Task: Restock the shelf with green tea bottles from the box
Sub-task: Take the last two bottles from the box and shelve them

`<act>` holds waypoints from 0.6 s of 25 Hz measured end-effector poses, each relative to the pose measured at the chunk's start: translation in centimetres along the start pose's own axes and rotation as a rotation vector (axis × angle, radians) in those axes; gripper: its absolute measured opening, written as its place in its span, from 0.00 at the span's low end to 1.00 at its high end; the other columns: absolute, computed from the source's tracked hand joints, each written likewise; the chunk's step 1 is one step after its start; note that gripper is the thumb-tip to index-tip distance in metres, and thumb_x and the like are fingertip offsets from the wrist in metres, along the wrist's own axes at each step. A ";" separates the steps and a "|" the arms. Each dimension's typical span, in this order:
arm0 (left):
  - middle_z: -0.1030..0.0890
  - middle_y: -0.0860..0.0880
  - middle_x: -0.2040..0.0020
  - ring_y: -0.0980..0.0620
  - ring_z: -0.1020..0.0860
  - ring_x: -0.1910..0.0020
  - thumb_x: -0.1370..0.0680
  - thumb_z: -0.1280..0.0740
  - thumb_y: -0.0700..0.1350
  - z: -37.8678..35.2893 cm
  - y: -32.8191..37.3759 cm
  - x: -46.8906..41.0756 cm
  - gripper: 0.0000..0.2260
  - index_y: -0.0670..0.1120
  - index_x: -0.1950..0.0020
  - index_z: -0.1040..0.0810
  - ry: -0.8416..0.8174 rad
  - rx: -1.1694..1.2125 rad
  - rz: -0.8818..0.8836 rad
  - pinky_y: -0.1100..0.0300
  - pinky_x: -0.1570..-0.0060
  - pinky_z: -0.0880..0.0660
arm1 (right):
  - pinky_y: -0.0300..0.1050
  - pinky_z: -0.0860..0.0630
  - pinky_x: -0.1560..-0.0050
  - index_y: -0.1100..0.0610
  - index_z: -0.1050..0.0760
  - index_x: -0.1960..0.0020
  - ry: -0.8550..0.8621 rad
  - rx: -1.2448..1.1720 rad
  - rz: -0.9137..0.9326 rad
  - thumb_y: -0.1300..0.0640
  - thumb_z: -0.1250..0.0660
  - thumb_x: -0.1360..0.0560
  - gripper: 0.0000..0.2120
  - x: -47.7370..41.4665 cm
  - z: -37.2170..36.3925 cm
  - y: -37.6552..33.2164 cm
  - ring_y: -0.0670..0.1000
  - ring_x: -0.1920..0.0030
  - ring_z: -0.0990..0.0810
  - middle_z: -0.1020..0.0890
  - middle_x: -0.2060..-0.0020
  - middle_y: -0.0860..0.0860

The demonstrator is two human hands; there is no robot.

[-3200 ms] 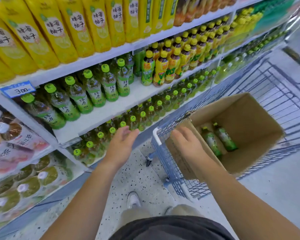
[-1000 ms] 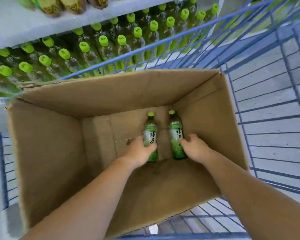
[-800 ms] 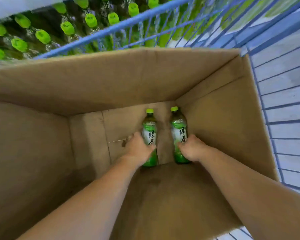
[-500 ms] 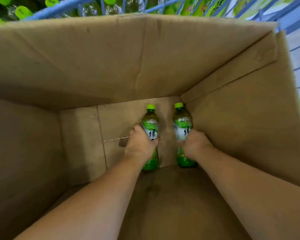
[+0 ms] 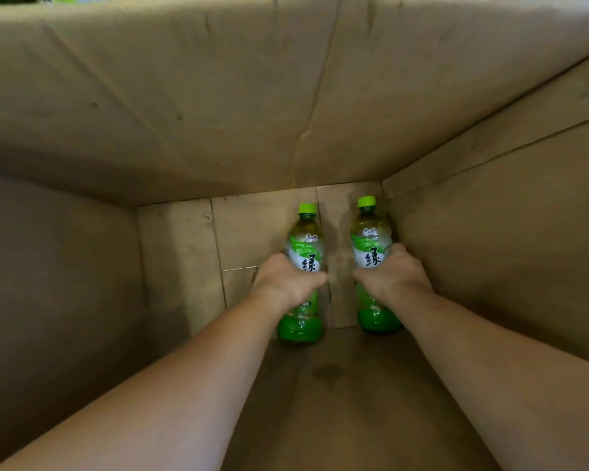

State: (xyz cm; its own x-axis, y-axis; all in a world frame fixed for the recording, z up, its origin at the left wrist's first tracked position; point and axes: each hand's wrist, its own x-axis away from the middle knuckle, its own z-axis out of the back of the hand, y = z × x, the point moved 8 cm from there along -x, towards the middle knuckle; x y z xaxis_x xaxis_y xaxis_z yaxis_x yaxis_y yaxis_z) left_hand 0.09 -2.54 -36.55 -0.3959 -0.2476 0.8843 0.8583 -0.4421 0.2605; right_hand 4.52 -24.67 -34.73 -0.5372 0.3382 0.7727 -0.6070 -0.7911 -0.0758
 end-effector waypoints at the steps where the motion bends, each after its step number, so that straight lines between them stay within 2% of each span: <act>1: 0.17 0.51 0.59 0.52 0.19 0.59 0.33 0.22 0.55 0.5 -0.2 0.0 0.15 0.48 0.54 0.17 -0.014 0.024 0.001 0.60 0.60 0.26 | 0.46 0.26 0.50 0.54 0.30 0.35 -0.002 -0.036 -0.027 0.42 0.22 0.34 0.33 -0.2 -0.2 0.1 0.60 0.40 0.21 0.21 0.41 0.56; 3: 0.18 0.52 0.59 0.54 0.19 0.60 0.33 0.22 0.54 1.7 -0.5 0.3 0.13 0.48 0.56 0.17 -0.029 0.075 0.001 0.62 0.63 0.27 | 0.46 0.27 0.49 0.55 0.30 0.35 -0.027 -0.080 -0.071 0.45 0.21 0.34 0.34 -0.7 -0.6 0.3 0.60 0.41 0.21 0.21 0.40 0.56; 5: 0.16 0.49 0.57 0.50 0.17 0.58 0.33 0.22 0.52 2.9 -0.8 1.0 0.13 0.48 0.53 0.18 -0.027 0.149 -0.005 0.61 0.61 0.24 | 0.48 0.23 0.48 0.56 0.27 0.39 -0.064 -0.157 -0.103 0.46 0.20 0.35 0.30 -0.8 -1.1 0.3 0.58 0.46 0.20 0.20 0.42 0.56; 8: 0.15 0.48 0.56 0.47 0.16 0.58 0.35 0.23 0.51 5.3 -0.7 2.6 0.16 0.48 0.51 0.19 0.012 0.277 -0.040 0.58 0.59 0.20 | 0.52 0.19 0.47 0.55 0.21 0.45 -0.107 -0.399 -0.120 0.50 0.18 0.37 0.24 0.5 -2.3 -0.2 0.58 0.50 0.17 0.17 0.48 0.56; 11: 0.15 0.47 0.57 0.46 0.15 0.59 0.36 0.24 0.51 7.1 -0.4 4.4 0.16 0.48 0.52 0.20 0.015 0.356 -0.069 0.53 0.57 0.18 | 0.54 0.17 0.49 0.56 0.20 0.49 -0.126 -0.576 -0.049 0.57 0.20 0.36 0.17 2.9 -2.5 -1.9 0.57 0.54 0.15 0.15 0.52 0.57; 15: 0.14 0.47 0.58 0.45 0.15 0.60 0.38 0.26 0.55 9.6 -0.8 7.5 0.19 0.48 0.52 0.18 0.036 0.378 -0.088 0.49 0.55 0.17 | 0.49 0.18 0.54 0.55 0.20 0.52 -0.094 -0.582 0.022 0.57 0.22 0.34 0.13 6.4 -0.6 -3.5 0.56 0.57 0.15 0.15 0.56 0.56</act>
State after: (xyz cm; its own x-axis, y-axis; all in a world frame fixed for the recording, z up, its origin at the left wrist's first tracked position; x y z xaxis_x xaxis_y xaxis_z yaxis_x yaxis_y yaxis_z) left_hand -0.44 4.19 -26.44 -0.4792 -0.2554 0.8397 0.8774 -0.1162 0.4654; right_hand 2.84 -19.43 -29.88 -0.5149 0.2573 0.8177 -0.8324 -0.3782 -0.4051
